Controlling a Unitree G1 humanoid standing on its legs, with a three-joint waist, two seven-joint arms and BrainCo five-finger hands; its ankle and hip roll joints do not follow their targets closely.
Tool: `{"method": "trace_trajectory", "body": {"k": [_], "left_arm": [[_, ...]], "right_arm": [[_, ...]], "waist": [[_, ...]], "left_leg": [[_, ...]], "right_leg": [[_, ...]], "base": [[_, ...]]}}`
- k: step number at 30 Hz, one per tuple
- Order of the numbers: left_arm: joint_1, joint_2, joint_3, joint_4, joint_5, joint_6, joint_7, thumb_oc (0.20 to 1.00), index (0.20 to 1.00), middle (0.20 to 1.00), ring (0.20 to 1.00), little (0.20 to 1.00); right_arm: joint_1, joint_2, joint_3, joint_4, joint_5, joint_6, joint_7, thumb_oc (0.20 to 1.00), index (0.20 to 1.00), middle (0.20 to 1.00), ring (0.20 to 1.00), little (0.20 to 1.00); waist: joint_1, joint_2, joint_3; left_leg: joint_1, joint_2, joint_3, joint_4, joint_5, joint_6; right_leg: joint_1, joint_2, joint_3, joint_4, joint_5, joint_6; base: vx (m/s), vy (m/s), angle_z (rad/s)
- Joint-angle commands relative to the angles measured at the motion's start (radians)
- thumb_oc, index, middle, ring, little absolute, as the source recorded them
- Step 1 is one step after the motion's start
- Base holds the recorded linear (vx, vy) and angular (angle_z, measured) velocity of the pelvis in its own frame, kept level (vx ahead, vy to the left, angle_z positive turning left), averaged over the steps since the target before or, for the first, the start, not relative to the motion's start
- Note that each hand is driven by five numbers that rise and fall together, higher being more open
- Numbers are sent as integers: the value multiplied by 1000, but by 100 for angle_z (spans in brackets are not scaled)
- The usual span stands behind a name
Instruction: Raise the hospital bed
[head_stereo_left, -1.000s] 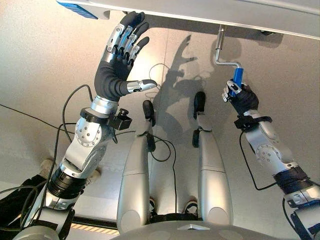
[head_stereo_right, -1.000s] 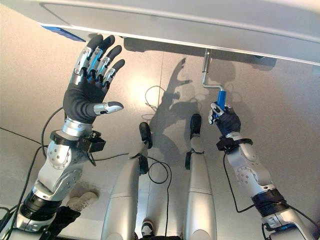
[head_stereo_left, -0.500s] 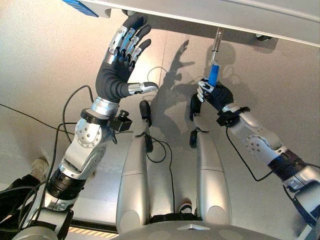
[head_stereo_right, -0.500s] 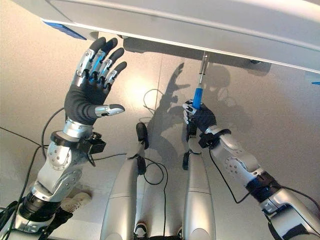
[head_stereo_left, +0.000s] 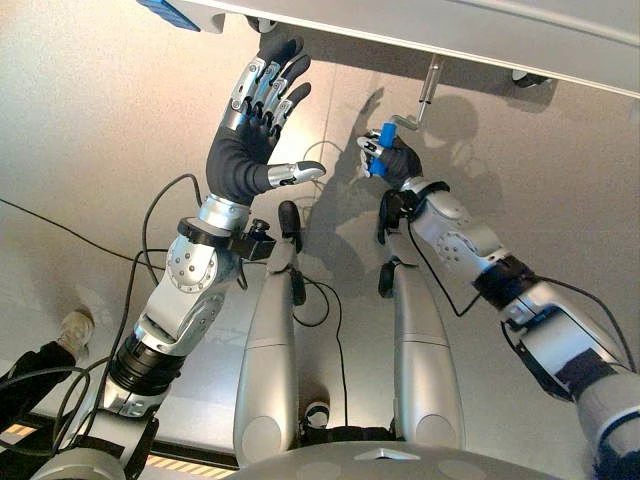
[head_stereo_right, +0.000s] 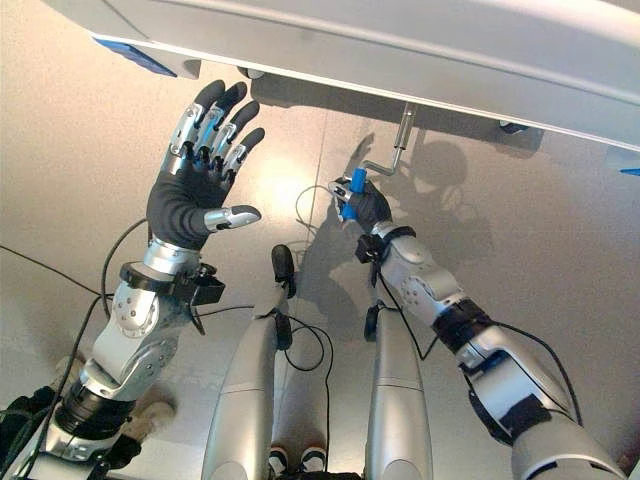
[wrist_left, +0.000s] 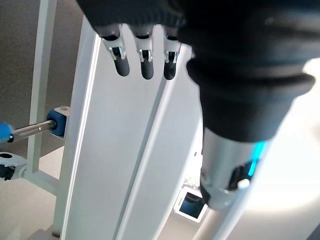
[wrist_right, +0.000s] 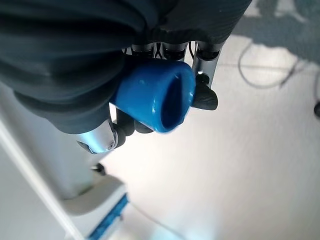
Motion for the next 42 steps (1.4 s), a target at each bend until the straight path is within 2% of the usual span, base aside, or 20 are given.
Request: {"method": "trace_trajectory", "body": {"k": [1,4,10,15,19,26,37,42], "left_arm": [[-16,3,-29,-96,-25,-61,8,1000,1000,1000,1000,1000],[-29,-6,-44,-92,-36,-64,10,1000,1000,1000,1000,1000],[-55,-29,-74,-86,-48,-69,10,1000,1000,1000,1000,1000],[-77,-32,-86,-84,-43,-72,3,1000,1000,1000,1000,1000],[-89,-26,-94,-78,-42,-72,-5,1000,1000,1000,1000,1000],[-107,-34,-111,-72,-44,-68,-39,1000,1000,1000,1000,1000],[-92,-7,-90,-64,-54,-72,-58,1000,1000,1000,1000,1000],[-90,0,-85,-65,-67,-75,-61,1000,1000,1000,1000,1000]], "right_arm": [[-204,138,31,-68,-115,-51,10,200,200,200,200,200],[-248,181,8,154,-206,-27,-32,200,200,200,200,200],[-278,195,-68,420,-205,-21,-46,200,200,200,200,200],[-264,160,-123,568,-191,-19,-45,200,200,200,200,200],[-239,98,-187,672,-209,-6,-57,200,200,200,200,200],[-136,-36,-296,737,-202,0,-65,200,200,200,200,200],[28,-192,-479,744,-95,-42,-94,200,200,200,200,200],[68,-245,-521,764,-72,-49,-98,200,200,200,200,200]], "waist": [[41,22,-27],[48,32,-27],[56,51,-27],[55,69,-27],[55,85,-27],[49,114,-27],[7,125,-27],[-2,130,-27]], "left_leg": [[17,-49,-10,7,-48,30],[10,-52,-9,9,-49,30],[-5,-58,-9,17,-55,34],[-12,-62,-10,17,-53,32],[-8,-65,-9,10,-52,30],[-12,-67,-3,11,-50,26],[-10,-61,21,10,-57,25],[-8,-56,34,9,-57,25]], "right_leg": [[76,-25,-37,-2,-81,70],[73,-26,-37,-3,-81,71],[54,-30,-33,4,-81,72],[46,-30,-29,12,-87,72],[42,-31,-23,12,-87,75],[30,-33,-15,26,-99,75],[1,-28,12,55,-116,72],[-15,-23,26,66,-121,70]], "base": [[0,0,0],[2,11,0],[0,26,1],[-4,3,1],[-11,0,5],[-9,-19,7],[0,-10,2],[-3,-10,-2]]}}
